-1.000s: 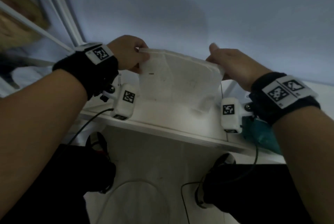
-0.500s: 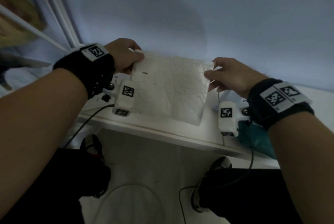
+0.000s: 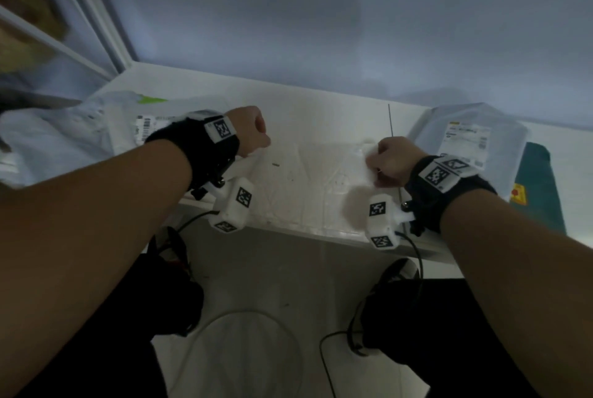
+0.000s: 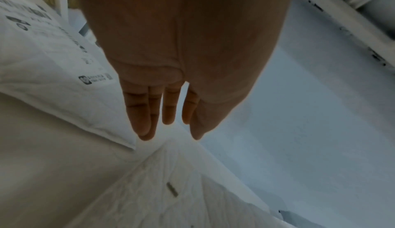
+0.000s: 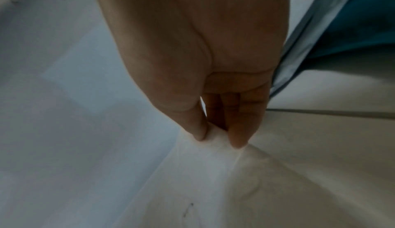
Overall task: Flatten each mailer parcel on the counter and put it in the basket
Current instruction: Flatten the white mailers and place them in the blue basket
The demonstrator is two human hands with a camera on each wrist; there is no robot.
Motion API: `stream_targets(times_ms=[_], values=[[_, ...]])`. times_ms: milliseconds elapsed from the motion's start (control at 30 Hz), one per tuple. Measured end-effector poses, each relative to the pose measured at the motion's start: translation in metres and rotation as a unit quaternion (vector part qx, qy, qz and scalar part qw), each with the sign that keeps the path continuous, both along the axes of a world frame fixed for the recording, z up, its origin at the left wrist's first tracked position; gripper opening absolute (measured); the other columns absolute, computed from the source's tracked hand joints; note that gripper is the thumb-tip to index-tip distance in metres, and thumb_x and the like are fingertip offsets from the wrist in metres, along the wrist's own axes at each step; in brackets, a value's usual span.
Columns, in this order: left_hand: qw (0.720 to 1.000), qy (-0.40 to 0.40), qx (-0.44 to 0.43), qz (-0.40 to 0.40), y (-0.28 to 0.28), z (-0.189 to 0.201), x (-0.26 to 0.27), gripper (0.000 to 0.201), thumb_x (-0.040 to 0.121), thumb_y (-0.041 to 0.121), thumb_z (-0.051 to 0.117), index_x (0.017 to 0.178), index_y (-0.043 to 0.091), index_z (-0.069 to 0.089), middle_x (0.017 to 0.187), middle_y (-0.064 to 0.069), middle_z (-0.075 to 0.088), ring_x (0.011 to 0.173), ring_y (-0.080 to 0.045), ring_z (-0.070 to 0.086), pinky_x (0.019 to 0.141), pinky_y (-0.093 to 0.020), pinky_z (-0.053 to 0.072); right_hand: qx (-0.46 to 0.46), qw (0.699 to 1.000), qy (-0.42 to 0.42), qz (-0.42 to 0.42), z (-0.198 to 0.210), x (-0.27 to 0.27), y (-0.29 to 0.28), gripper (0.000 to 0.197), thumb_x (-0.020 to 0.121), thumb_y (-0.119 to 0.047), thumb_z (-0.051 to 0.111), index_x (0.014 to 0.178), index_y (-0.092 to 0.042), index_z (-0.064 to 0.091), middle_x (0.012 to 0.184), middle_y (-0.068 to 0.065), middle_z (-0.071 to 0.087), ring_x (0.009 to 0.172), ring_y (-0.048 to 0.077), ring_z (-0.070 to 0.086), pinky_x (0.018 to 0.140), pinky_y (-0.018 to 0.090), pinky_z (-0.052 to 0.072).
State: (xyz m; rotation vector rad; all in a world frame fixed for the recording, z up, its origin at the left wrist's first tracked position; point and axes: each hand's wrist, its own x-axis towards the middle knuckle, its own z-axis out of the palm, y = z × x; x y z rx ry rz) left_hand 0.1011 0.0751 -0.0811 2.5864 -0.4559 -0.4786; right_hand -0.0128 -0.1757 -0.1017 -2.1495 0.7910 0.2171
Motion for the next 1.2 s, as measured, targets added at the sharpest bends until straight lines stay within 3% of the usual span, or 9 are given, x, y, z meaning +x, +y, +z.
stream_targets(times_ms=[167,233,300,400,500,633,700,933,1200], values=[[0.991,-0.085,0.094,-0.053,-0.009,-0.012,-0.003,0.030,0.091,0.035,0.059,0.114,0.016,0.056,0.128,-0.012,0.049,0.107,-0.034,0.054,0.085,-0.036,0.042,-0.122,0.992,0.031,0.009,-0.011,0.006,-0.008,0.016,0.080,-0.006,0.058,0.089,0.003,0.066,0.092,0.022,0.071,0.086,0.037,0.069,0.077,0.047,0.060],[0.985,-0.108,0.109,-0.079,-0.012,-0.019,-0.011,0.032,0.092,0.039,0.055,0.114,0.016,0.055,0.127,-0.013,0.048,0.106,-0.035,0.053,0.084,-0.036,0.041,-0.164,0.986,0.036,-0.021,-0.008,0.005,-0.006,0.027,0.086,-0.014,0.058,0.109,0.000,0.059,0.108,0.018,0.067,0.095,0.034,0.066,0.078,0.037,0.056],[0.983,-0.111,0.114,-0.088,-0.015,-0.028,-0.018,0.036,0.093,0.043,0.051,0.119,0.017,0.053,0.128,-0.014,0.047,0.111,-0.035,0.049,0.087,-0.037,0.039,-0.225,0.972,0.022,-0.056,-0.005,0.002,0.001,0.037,0.090,-0.020,0.057,0.124,-0.007,0.048,0.127,0.016,0.052,0.111,0.037,0.056,0.085,0.040,0.049],[0.984,-0.093,0.107,-0.108,-0.020,-0.049,-0.033,0.048,0.096,0.046,0.044,0.137,0.021,0.042,0.144,-0.011,0.038,0.129,-0.034,0.039,0.103,-0.040,0.033,-0.313,0.950,0.006,0.012,-0.007,-0.009,0.031,0.039,0.091,-0.028,0.051,0.127,-0.014,0.045,0.133,0.015,0.042,0.120,0.038,0.044,0.095,0.046,0.042],[0.974,-0.106,0.117,-0.162,-0.024,-0.072,-0.052,0.059,0.098,0.047,0.035,0.152,0.026,0.020,0.161,-0.003,0.012,0.147,-0.030,0.011,0.119,-0.039,0.010,-0.338,0.935,-0.005,0.106,-0.037,-0.032,0.067,0.044,0.093,-0.039,0.044,0.132,-0.018,0.045,0.137,0.013,0.041,0.125,0.035,0.040,0.100,0.044,0.036],[0.959,-0.132,0.149,-0.200,-0.022,-0.094,-0.065,0.061,0.099,0.051,0.021,0.154,0.032,0.003,0.162,0.003,-0.004,0.149,-0.027,-0.004,0.120,-0.041,0.000,-0.310,0.935,0.014,0.173,-0.076,-0.046,0.084,0.061,0.100,-0.052,0.016,0.156,-0.027,0.013,0.164,0.008,0.007,0.150,0.031,0.005,0.121,0.046,0.008],[0.957,-0.140,0.157,-0.197,-0.020,-0.100,-0.063,0.061,0.098,0.053,0.017,0.154,0.032,0.001,0.162,0.001,-0.006,0.149,-0.026,-0.004,0.119,-0.041,-0.001,-0.311,0.934,0.011,0.175,-0.081,-0.042,0.080,0.063,0.100,-0.055,0.010,0.157,-0.030,0.005,0.165,0.006,0.000,0.151,0.028,-0.002,0.122,0.045,0.000],[0.960,-0.157,0.169,-0.157,-0.037,-0.099,-0.059,0.061,0.097,0.046,0.020,0.154,0.028,0.007,0.162,-0.006,-0.005,0.149,-0.029,-0.004,0.120,-0.044,-0.001,-0.316,0.929,0.016,0.190,-0.085,-0.021,0.070,0.064,0.098,-0.059,0.010,0.156,-0.034,0.002,0.165,0.005,-0.004,0.151,0.028,-0.005,0.122,0.046,-0.001],[0.951,-0.179,0.145,-0.206,-0.046,-0.103,-0.069,0.059,0.100,0.037,0.018,0.155,0.023,0.002,0.163,0.001,-0.003,0.149,-0.022,-0.002,0.121,-0.039,0.001,-0.319,0.920,-0.010,0.227,-0.084,-0.025,0.069,0.058,0.100,-0.050,0.012,0.156,-0.035,0.005,0.165,-0.003,-0.002,0.152,0.025,-0.005,0.121,0.050,-0.001]])
